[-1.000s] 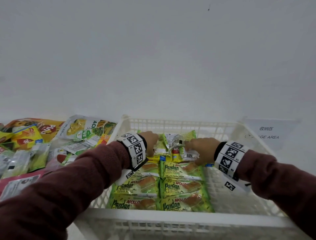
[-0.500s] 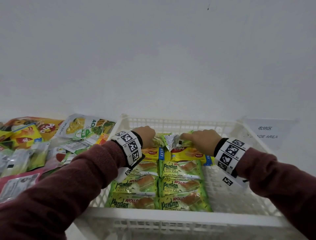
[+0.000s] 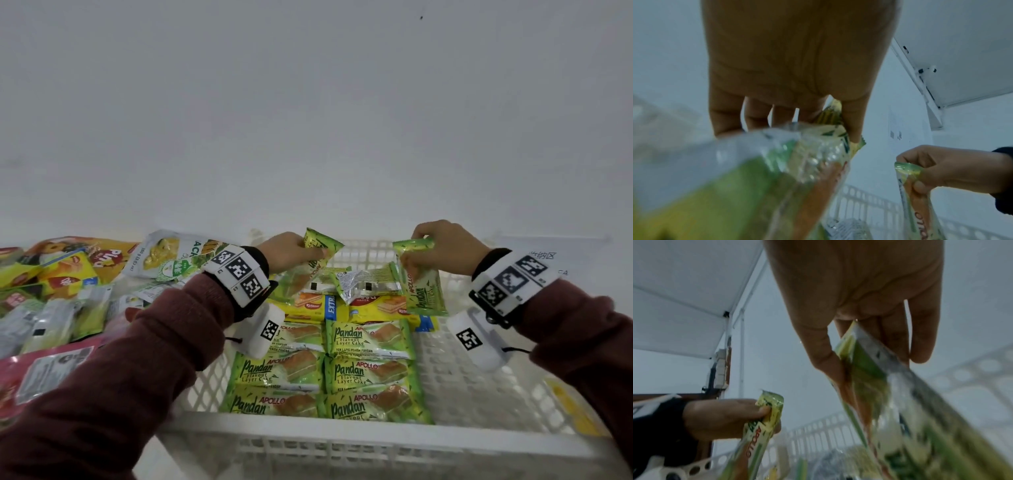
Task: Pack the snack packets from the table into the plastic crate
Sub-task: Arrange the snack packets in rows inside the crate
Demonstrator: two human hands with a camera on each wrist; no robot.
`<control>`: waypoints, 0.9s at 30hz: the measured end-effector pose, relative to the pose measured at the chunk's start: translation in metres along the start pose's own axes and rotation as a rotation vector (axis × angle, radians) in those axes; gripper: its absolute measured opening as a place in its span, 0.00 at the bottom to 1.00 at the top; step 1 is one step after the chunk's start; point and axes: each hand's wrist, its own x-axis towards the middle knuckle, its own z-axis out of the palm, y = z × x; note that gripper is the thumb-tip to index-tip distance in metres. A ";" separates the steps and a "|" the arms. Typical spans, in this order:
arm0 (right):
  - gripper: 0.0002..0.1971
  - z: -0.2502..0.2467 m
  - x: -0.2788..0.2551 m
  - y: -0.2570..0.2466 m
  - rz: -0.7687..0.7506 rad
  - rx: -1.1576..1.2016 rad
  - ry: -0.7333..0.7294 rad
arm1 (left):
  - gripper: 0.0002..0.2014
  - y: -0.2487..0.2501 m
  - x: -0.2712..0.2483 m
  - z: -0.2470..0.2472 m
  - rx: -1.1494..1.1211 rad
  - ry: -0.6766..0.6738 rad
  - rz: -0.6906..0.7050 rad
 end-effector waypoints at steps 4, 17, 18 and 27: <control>0.09 -0.013 -0.003 -0.001 -0.052 -0.003 -0.046 | 0.19 0.001 -0.005 -0.005 -0.093 0.052 0.074; 0.10 0.012 -0.019 -0.020 0.003 0.320 -0.495 | 0.16 0.013 -0.022 0.002 0.090 0.067 0.070; 0.10 0.019 -0.020 -0.021 -0.001 0.316 -0.532 | 0.17 0.014 -0.024 0.001 0.095 0.051 0.068; 0.15 0.058 -0.026 -0.020 -0.146 -0.210 -0.565 | 0.13 0.013 -0.036 0.008 0.248 -0.223 -0.162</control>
